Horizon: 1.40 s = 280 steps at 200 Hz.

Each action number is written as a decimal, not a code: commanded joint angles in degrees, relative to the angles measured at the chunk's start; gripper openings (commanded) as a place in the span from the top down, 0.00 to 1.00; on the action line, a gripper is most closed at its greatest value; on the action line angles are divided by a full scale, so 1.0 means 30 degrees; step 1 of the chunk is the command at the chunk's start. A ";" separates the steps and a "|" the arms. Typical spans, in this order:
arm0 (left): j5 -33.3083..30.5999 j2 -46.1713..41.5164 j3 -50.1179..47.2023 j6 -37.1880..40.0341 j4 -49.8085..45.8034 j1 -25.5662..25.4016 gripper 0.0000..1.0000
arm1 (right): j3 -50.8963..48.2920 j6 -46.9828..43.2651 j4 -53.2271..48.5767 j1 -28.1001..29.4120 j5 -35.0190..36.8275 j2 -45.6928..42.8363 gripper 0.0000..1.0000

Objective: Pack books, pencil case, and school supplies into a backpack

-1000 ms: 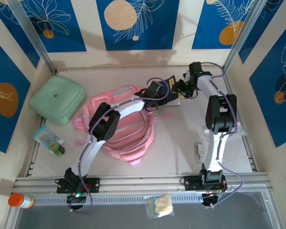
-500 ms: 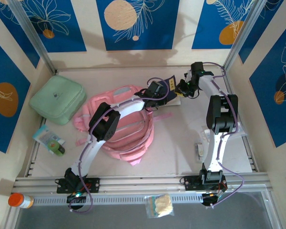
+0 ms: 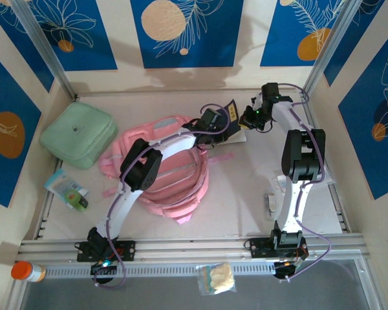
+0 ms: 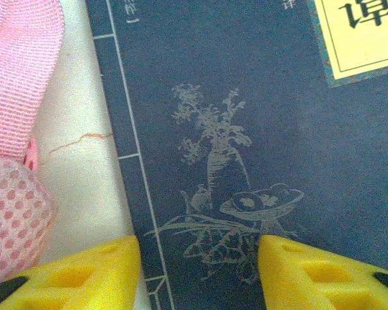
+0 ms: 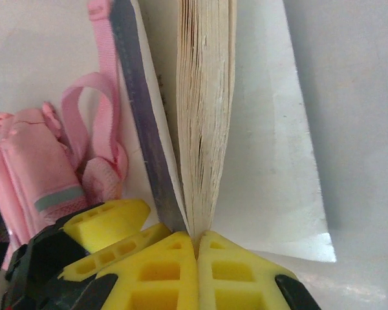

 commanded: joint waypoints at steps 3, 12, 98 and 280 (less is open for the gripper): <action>0.0492 -0.2739 -0.0449 0.0418 -0.0782 0.0420 0.44 | -0.0332 0.0601 0.0195 -0.0232 -0.1026 -0.2431 1.00; 0.0518 -0.3621 -0.1131 0.0406 -0.0549 0.0470 0.42 | -0.0705 0.0800 0.0353 -0.0225 -0.1043 -0.3114 1.00; 0.4753 -1.4251 -1.4260 -0.3849 0.6563 0.2125 0.24 | -0.6495 0.2686 0.2295 0.0641 -0.4081 -1.0700 1.00; 0.3894 -2.3985 -2.2671 -1.1570 1.3232 0.2268 0.25 | -1.4095 0.6466 0.9971 0.5981 -0.8089 -1.6084 1.00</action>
